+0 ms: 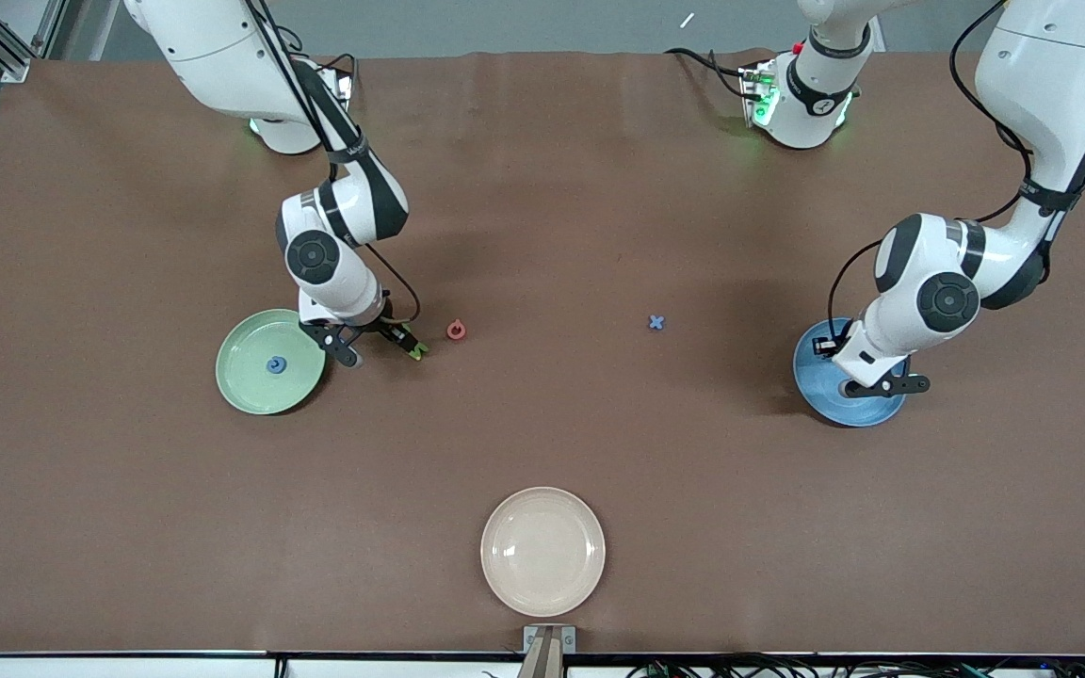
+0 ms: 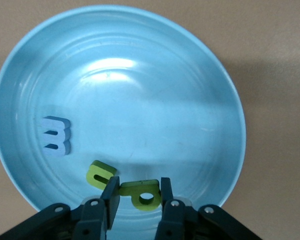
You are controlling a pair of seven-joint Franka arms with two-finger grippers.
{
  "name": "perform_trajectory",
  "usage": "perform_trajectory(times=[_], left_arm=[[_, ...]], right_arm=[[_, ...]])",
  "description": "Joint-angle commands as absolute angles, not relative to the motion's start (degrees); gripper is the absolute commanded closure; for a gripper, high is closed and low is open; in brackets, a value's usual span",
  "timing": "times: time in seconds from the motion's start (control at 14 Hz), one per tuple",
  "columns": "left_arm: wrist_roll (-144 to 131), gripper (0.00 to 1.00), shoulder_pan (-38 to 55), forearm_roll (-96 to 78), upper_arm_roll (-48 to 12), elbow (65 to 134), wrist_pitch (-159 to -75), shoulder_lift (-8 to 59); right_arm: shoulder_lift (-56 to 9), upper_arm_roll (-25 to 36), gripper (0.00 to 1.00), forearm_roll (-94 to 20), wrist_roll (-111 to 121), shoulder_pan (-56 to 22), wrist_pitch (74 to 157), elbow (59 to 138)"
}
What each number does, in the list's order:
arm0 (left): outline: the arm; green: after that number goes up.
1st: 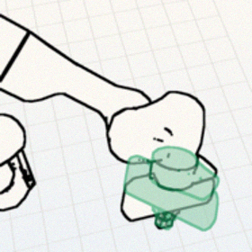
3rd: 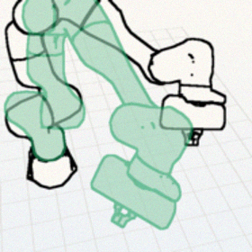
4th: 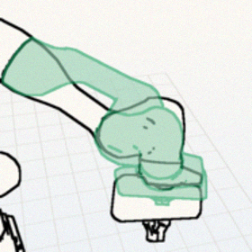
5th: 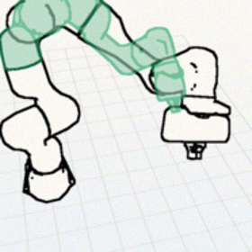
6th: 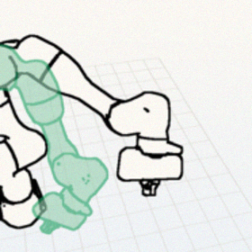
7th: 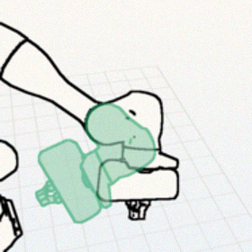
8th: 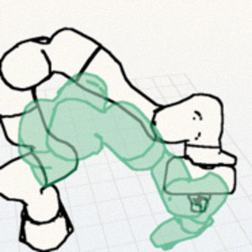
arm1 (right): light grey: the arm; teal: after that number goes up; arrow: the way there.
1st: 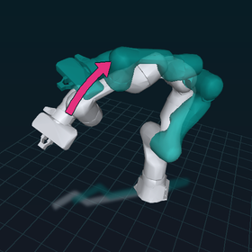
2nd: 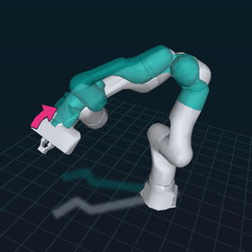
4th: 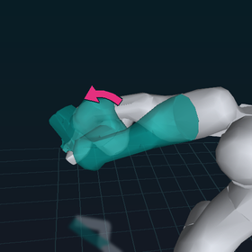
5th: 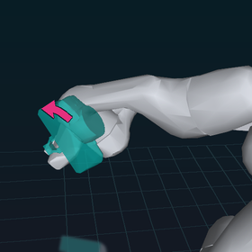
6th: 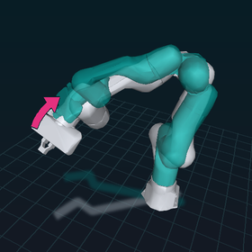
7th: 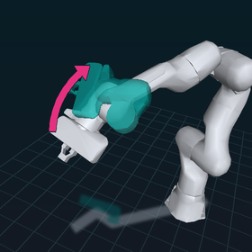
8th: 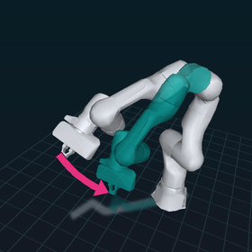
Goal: Sort upper and lower case letters into plates
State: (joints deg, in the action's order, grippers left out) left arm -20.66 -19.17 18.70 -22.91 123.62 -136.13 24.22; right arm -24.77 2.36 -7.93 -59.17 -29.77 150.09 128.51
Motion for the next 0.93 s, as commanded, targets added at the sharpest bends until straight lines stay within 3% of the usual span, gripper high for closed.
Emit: perform_trajectory(times=[0.0, 0.14, 0.21, 0.36, 0.71, 0.78, 0.86], left_arm=[[-21.7, 0.84, -19.8, 19.5, -23.5, 124.8, -137.1, 23.9], [-21.7, 0.82, -19.8, 19.5, -23.5, 124.8, -137.2, 24.0], [-21.7, 0.82, -19.7, 19.5, -23.5, 124.7, -137.2, 24.2], [-21.7, 0.80, -19.8, 19.5, -23.5, 124.5, -137.4, 24.8], [-21.7, 0.77, -19.7, 19.5, -23.5, 124.5, -137.6, 24.9], [-21.7, 0.76, -19.7, 19.5, -23.5, 124.5, -137.6, 24.9], [-21.4, 0.61, -19.7, 19.5, -23.5, 124.4, -137.5, 24.5]], right_arm=[[-25.7, 2.5, 0.08, -7.6, -61.5, -31.1, 149.9, 127.9], [-25.8, 2.5, 0.12, -7.6, -61.5, -31.1, 149.9, 127.9], [-25.8, 2.5, 0.19, -7.6, -61.4, -31.0, 149.8, 127.9], [-25.8, 2.5, 0.37, -7.6, -61.3, -30.9, 149.5, 127.9], [-26.1, 2.5, 0.94, -7.6, -61.0, -30.4, 149.3, 127.6], [-26.1, 2.5, 0.98, -7.6, -61.0, -30.4, 149.3, 127.3], [-26.1, 2.5, 0.99, -7.6, -60.6, -30.2, 149.0, 126.7]])
